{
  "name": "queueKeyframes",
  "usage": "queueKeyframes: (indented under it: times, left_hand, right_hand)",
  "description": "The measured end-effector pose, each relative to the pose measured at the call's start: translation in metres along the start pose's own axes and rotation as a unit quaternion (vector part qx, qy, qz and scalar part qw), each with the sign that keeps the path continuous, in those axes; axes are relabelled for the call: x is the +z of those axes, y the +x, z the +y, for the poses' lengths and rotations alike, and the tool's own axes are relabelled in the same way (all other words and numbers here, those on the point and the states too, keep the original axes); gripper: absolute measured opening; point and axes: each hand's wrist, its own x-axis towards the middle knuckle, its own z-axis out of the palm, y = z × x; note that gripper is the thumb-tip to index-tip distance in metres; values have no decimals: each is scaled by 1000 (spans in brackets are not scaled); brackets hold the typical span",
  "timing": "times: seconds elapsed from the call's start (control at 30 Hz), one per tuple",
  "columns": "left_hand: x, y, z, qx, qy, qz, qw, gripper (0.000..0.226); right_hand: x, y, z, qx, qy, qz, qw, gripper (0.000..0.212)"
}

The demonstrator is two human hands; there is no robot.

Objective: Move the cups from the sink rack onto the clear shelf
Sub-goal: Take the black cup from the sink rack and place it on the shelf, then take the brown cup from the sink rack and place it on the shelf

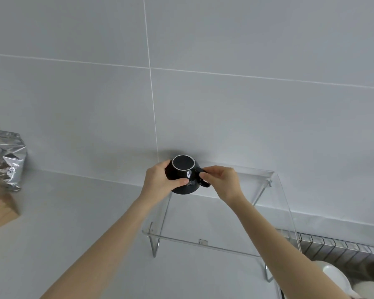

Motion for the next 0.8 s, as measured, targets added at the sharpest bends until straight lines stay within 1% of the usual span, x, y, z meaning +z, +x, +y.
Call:
queueKeyframes:
  times: [0.13, 0.27, 0.33, 0.37, 0.4, 0.47, 0.5, 0.53, 0.67, 0.73, 0.8]
  left_hand:
    - [4, -2, -3, 7, 3, 6, 1000, 51]
    - [4, -3, -2, 11, 23, -10, 1000, 50]
    - [4, -3, 3, 0, 53, -20, 998, 49]
    - [5, -4, 7, -4, 78, -21, 997, 51]
    - [7, -6, 12, -1, 106, -21, 994, 58]
    - [14, -13, 27, 17, 150, -18, 988, 83]
    - [19, -20, 37, 37, 164, -16, 986, 89]
    - [26, -28, 49, 62, 175, -16, 982, 90]
    - [73, -73, 91, 166, 173, -69, 969, 77]
    - [104, -97, 105, 201, 143, -102, 964, 71]
    - [136, -120, 113, 213, 112, -145, 960, 65]
  right_hand:
    - [0, -1, 1, -6, 10, -2, 1000, 11]
    - [1, -6, 0, -5, 0, -14, 1000, 15]
    - [-2, -9, -2, 5, -21, -42, 999, 23]
    - [-7, -10, -3, 8, -37, -58, 998, 31]
    - [-15, -12, -5, 5, -53, -63, 997, 38]
    - [-40, -21, -11, -14, -68, -42, 997, 43]
    - [-56, -27, -14, -23, -64, -25, 997, 41]
    - [-74, -36, -16, -30, -59, -7, 998, 38]
    - [-148, -87, -1, -35, -72, 49, 996, 28]
    - [-181, -115, 18, -8, -81, 63, 995, 21]
    - [-210, -140, 39, 29, -91, 86, 992, 21]
